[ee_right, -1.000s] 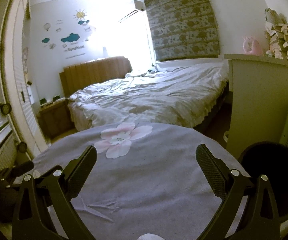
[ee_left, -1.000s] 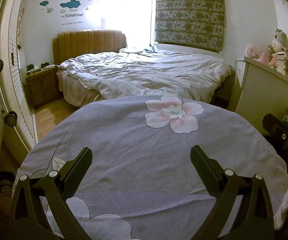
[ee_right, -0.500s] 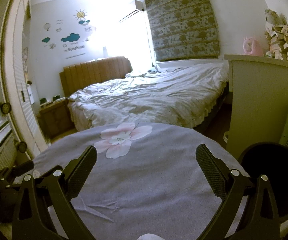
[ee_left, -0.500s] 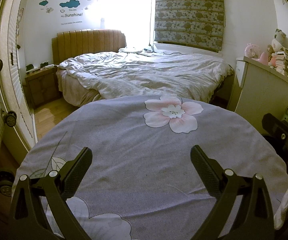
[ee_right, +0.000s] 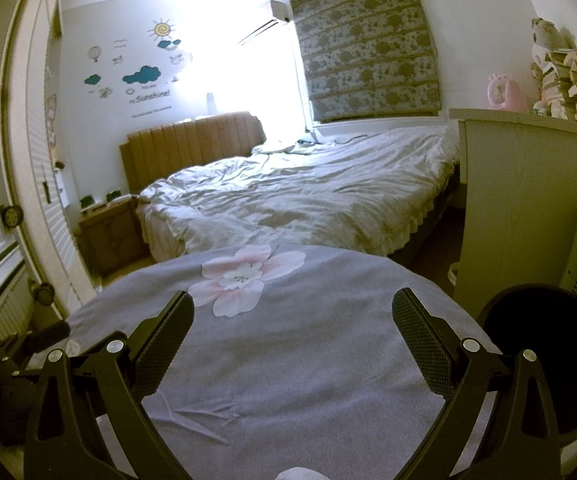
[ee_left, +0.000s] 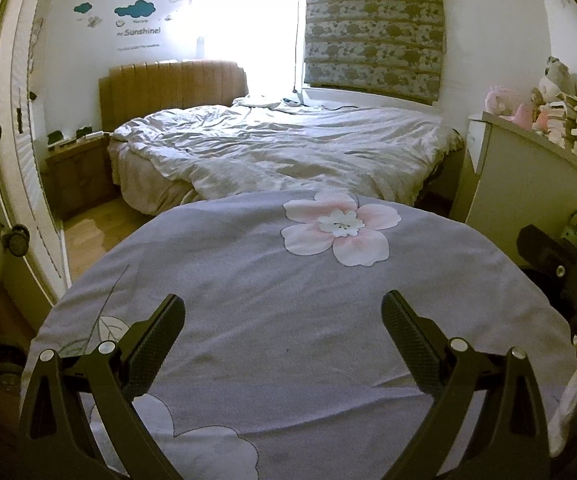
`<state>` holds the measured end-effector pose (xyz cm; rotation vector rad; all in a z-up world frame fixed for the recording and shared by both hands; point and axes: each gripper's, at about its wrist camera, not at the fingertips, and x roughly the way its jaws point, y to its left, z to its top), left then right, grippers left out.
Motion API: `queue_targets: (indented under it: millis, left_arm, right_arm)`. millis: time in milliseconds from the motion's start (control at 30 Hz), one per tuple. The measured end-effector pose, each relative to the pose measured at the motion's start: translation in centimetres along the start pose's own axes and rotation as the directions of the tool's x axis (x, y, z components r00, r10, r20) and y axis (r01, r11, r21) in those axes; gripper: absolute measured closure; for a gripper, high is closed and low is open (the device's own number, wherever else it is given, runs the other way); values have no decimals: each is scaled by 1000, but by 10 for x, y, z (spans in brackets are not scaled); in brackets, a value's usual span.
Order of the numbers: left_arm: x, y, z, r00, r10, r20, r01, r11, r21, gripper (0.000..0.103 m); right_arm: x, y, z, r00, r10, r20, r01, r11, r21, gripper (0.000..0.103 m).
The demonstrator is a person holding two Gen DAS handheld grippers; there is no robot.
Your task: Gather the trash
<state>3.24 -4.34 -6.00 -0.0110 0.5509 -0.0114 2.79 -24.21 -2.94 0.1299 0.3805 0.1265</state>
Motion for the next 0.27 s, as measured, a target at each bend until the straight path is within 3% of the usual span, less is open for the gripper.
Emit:
queue_targets:
  millis: [267]
  left_arm:
    - [0,-1,0,1000,0,-8,0,1000,0,6]
  right_arm:
    - [0,1,0,1000,0,-1,0,1000,0,5]
